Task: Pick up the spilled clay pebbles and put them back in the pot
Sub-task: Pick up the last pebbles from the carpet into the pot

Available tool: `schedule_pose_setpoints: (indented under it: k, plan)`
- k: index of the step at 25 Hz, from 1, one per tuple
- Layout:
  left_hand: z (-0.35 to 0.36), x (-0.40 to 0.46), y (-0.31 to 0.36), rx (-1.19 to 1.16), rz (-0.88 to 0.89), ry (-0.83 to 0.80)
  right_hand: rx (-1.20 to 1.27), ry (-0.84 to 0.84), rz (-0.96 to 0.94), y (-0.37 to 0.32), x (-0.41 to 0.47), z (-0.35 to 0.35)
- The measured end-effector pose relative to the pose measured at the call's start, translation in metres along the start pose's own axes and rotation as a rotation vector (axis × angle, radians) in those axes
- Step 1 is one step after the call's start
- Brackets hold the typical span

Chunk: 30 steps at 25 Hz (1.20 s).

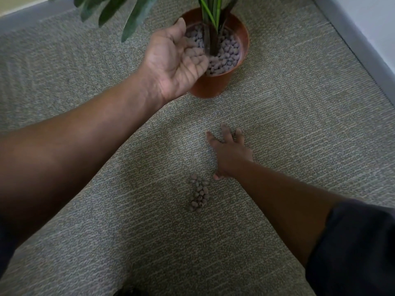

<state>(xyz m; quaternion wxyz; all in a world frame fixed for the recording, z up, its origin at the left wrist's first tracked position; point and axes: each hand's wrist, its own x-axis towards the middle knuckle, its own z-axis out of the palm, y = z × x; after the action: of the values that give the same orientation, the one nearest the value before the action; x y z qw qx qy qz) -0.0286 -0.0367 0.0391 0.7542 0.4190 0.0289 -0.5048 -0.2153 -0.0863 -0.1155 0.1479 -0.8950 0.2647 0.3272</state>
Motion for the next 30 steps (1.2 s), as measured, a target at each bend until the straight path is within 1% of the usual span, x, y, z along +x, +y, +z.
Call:
schedule_pose_setpoints:
  k: [2,3,4,5,6,8,9,10,11,13,14,16,18,20,24,27,29,30]
  plan:
    - [-0.004,0.0,-0.002,0.055,0.026,0.006,0.0,0.004,0.0,0.0,0.0,0.001]
    - [-0.009,0.001,-0.003,0.118,0.048,0.02,0.001,0.003,0.0,0.0,0.0,0.001]
    - [-0.014,0.001,-0.006,0.247,0.079,0.021,0.005,0.001,0.0,0.0,0.0,0.0]
    - [-0.022,0.0,-0.011,0.46,0.111,0.01,0.01,0.0,0.001,0.001,0.0,0.0]
    - [-0.033,-0.002,-0.017,0.743,0.135,-0.028,0.013,0.001,0.0,0.001,0.0,0.0]
    - [-0.059,-0.011,-0.039,1.385,0.116,-0.198,0.01,0.01,-0.006,0.001,-0.001,0.0]
    - [-0.073,-0.016,-0.054,1.647,0.067,-0.313,0.007,0.014,-0.008,0.001,-0.001,0.0]
    - [-0.086,-0.022,-0.07,1.833,0.018,-0.429,0.004,0.017,-0.01,0.001,-0.001,0.001]
    - [-0.099,-0.029,-0.087,1.946,-0.02,-0.536,0.001,0.018,-0.01,0.001,-0.001,0.001]
    - [-0.118,-0.041,-0.116,2.015,-0.045,-0.692,-0.007,0.019,-0.011,0.001,-0.001,0.0]
    - [-0.126,-0.046,-0.127,2.022,-0.026,-0.745,-0.009,0.015,-0.009,0.001,-0.001,0.0]
    - [-0.137,-0.053,-0.14,2.055,0.043,-0.809,-0.007,0.008,-0.004,0.0,-0.002,-0.001]
    - [-0.14,-0.055,-0.146,2.076,0.093,-0.832,-0.004,0.008,-0.005,0.0,-0.002,-0.002]
    - [-0.139,-0.054,-0.148,2.069,0.13,-0.841,-0.002,0.006,-0.006,0.0,-0.002,-0.002]
    - [-0.14,-0.052,-0.151,2.04,0.151,-0.793,-0.013,0.007,-0.008,0.0,-0.002,-0.002]
    - [-0.145,-0.052,-0.152,1.988,0.193,-0.792,-0.011,0.012,-0.007,0.0,-0.001,0.0]
    - [-0.147,-0.052,-0.149,1.915,0.22,-0.752,-0.014,0.017,-0.012,0.0,0.0,0.001]
    - [-0.147,-0.052,-0.146,1.859,0.21,-0.7,-0.013,0.019,-0.014,0.001,0.0,0.001]
